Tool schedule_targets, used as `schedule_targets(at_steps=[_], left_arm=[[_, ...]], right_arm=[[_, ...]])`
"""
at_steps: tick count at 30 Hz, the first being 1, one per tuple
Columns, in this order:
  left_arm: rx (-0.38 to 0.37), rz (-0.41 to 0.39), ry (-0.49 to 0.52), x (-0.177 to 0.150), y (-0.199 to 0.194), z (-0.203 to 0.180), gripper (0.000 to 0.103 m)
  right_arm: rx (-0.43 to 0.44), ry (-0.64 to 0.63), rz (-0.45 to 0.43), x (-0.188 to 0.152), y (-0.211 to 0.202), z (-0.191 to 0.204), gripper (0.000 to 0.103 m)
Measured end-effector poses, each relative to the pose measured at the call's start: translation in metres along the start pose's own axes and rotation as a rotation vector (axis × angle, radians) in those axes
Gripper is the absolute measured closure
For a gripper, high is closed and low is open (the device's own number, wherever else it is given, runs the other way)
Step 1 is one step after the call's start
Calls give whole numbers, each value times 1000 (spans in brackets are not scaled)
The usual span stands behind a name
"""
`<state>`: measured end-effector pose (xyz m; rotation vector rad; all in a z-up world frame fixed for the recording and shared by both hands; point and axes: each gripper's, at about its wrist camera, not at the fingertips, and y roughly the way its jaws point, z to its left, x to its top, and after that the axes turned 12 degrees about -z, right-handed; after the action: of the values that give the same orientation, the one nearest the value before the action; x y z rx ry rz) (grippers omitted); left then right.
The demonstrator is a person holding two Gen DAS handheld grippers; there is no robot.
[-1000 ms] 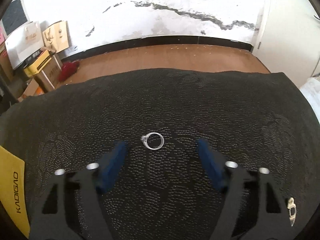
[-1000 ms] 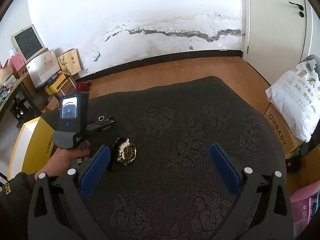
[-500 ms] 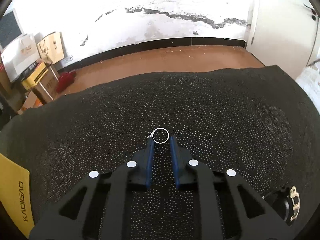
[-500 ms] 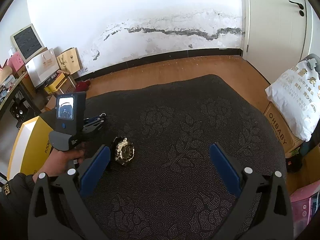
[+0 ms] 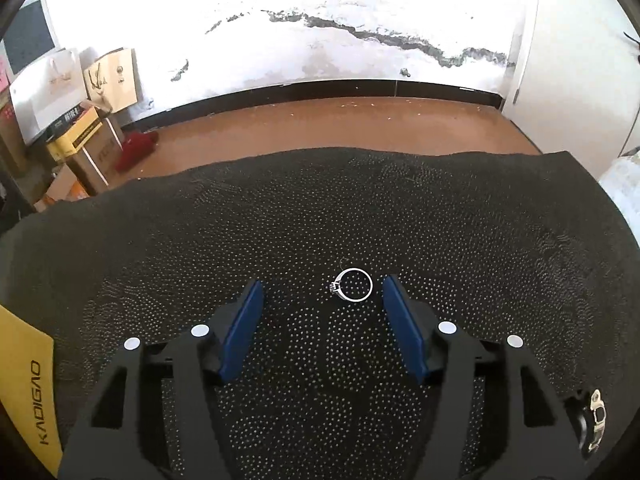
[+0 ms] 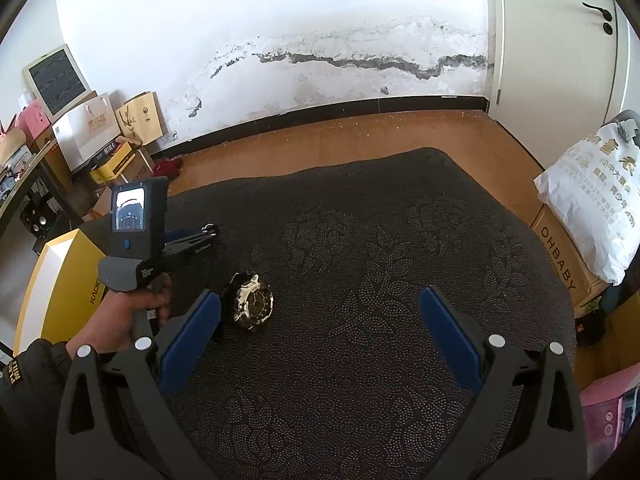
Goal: Organize jewelry
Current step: 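Grasp the silver ring with the left tool while the right tool grasps the black-gold watch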
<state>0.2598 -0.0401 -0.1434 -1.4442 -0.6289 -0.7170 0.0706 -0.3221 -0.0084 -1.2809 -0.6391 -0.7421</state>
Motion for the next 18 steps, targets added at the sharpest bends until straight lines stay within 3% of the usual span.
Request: schedule_targets(at_steps=[1, 2, 5, 7, 18], left_arm=[[-4, -2, 2, 0, 0, 0, 48], [-5, -5, 8, 0, -1, 0, 61], [-14, -13, 38, 0, -2, -6, 77], [-16, -15, 32, -1, -3, -4, 81], [-23, -30, 12, 3, -27, 7, 82]], right_arm=[[0, 1, 1, 0, 0, 0, 7], [0, 2, 3, -1, 1, 0, 7], [5, 0, 3, 0, 0, 3, 7], [6, -4, 4, 0, 1, 4, 7], [18, -24, 23, -2, 11, 11, 7]])
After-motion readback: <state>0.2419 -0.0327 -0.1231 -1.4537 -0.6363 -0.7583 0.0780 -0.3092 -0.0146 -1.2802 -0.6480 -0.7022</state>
